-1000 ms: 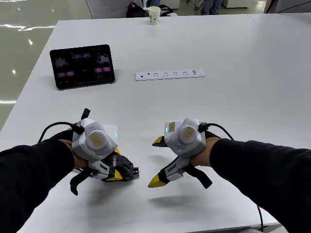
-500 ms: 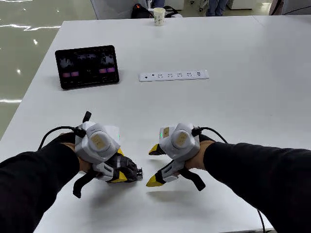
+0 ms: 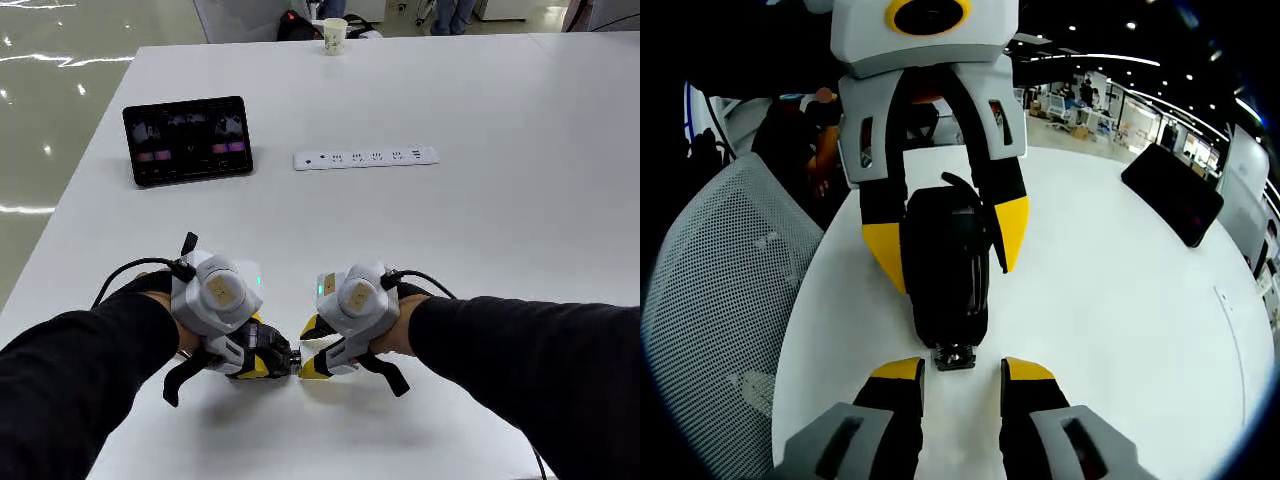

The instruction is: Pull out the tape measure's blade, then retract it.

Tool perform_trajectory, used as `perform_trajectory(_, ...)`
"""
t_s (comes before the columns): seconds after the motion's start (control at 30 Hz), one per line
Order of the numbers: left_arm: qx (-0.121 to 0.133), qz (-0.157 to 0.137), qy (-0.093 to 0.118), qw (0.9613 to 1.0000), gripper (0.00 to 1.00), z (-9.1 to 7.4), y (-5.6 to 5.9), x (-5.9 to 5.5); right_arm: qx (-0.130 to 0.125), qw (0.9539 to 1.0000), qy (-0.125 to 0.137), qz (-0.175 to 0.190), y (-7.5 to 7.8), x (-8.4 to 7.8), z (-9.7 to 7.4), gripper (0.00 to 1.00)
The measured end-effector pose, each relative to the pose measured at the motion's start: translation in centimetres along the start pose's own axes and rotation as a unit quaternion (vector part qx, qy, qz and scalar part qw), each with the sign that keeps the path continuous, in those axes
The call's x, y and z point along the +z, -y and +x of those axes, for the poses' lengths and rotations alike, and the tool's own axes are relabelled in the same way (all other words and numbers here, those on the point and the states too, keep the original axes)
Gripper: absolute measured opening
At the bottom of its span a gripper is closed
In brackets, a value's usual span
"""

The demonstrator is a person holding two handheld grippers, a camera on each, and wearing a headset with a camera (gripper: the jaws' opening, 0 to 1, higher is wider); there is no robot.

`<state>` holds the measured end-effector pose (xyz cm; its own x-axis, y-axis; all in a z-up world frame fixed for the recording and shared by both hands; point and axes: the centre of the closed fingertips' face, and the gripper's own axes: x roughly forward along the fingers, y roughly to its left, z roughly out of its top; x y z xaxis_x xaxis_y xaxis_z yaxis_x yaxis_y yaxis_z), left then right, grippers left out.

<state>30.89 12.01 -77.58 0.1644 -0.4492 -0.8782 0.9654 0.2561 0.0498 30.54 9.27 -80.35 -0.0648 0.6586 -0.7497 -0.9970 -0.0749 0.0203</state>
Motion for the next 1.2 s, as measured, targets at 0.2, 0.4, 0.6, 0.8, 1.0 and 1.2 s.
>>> perform_trajectory(0.2, 0.007, 0.0, 0.0, 1.0, 0.32, 0.1, 0.0, 0.0, -0.001, 1.0, -0.003, -0.003, -0.1, 0.3, 0.5, 0.18)
perform_trajectory(0.4, 0.004, 0.003, 0.004, 1.0, 0.32, 0.1, 0.0, 0.0, 0.011, 0.9983, -0.03, -0.05, -0.3, 0.1, 1.2, 0.13)
perform_trajectory(0.6, 0.011, 0.005, 0.01, 0.9999, 0.32, 0.0, -0.1, 0.0, 0.009, 0.9985, -0.045, -0.031, -0.3, 0.2, 1.4, 0.13)
perform_trajectory(0.8, 0.009, 0.0, 0.01, 0.9999, 0.32, 0.0, -0.2, -0.1, 0.012, 0.9991, -0.029, -0.027, -0.2, 0.1, 1.3, 0.1)
perform_trajectory(1.0, 0.009, -0.004, 0.003, 0.9999, 0.32, 0.0, -0.1, -0.2, 0.014, 0.9992, -0.025, -0.029, -0.3, 0.1, 1.2, 0.1)
perform_trajectory(1.2, 0.013, -0.012, 0.009, 0.9998, 0.32, 0.0, -0.2, -0.2, 0.018, 0.9998, -0.009, -0.003, -0.1, -0.1, 0.9, 0.1)
